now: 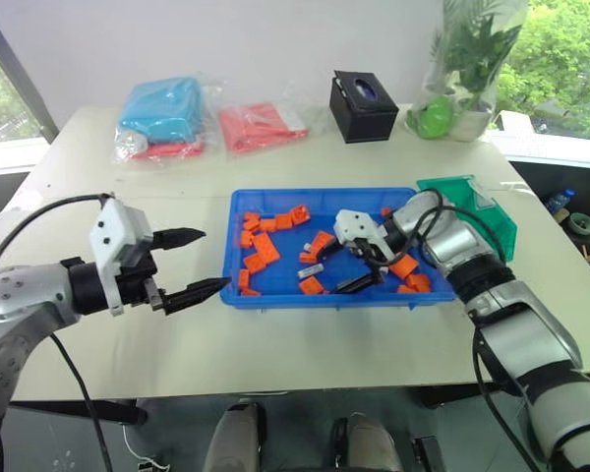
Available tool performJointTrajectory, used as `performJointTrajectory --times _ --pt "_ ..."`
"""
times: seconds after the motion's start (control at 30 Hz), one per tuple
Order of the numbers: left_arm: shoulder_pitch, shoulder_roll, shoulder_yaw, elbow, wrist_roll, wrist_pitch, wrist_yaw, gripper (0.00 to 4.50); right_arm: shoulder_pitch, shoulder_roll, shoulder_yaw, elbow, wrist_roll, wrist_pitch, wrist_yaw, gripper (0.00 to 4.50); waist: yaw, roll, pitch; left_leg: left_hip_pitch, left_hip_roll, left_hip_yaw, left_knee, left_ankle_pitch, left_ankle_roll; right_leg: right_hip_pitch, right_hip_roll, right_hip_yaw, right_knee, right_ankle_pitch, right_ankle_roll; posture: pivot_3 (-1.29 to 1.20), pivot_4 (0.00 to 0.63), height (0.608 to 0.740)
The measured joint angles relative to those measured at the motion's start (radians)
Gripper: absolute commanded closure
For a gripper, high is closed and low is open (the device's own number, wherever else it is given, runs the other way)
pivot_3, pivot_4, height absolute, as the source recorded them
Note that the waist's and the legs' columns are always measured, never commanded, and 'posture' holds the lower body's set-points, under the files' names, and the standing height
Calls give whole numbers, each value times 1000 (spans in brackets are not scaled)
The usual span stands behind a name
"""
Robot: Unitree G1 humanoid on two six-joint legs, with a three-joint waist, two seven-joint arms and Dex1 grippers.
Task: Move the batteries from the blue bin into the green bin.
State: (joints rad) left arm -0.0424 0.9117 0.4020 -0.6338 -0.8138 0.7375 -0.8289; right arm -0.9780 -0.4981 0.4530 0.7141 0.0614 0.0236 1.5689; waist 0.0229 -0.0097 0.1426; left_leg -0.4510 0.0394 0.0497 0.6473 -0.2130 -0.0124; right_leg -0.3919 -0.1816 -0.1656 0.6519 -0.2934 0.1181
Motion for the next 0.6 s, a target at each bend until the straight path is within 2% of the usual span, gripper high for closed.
performJointTrajectory --times 0.4,0.6 --pt "36 -1 21 -37 -28 1 57 0 -93 134 -9 305 -116 -151 -28 52 -17 0 0 0 11 1 0 2 -4 -3 13 2 0 2 -4 0 150 651" --pt "26 -1 21 -37 -39 1 74 0 -140 162 -34 410 -146 -199 -51 52 -18 0 0 0 12 2 0 2 -5 -4 13 3 1 5 -8 0 150 651"
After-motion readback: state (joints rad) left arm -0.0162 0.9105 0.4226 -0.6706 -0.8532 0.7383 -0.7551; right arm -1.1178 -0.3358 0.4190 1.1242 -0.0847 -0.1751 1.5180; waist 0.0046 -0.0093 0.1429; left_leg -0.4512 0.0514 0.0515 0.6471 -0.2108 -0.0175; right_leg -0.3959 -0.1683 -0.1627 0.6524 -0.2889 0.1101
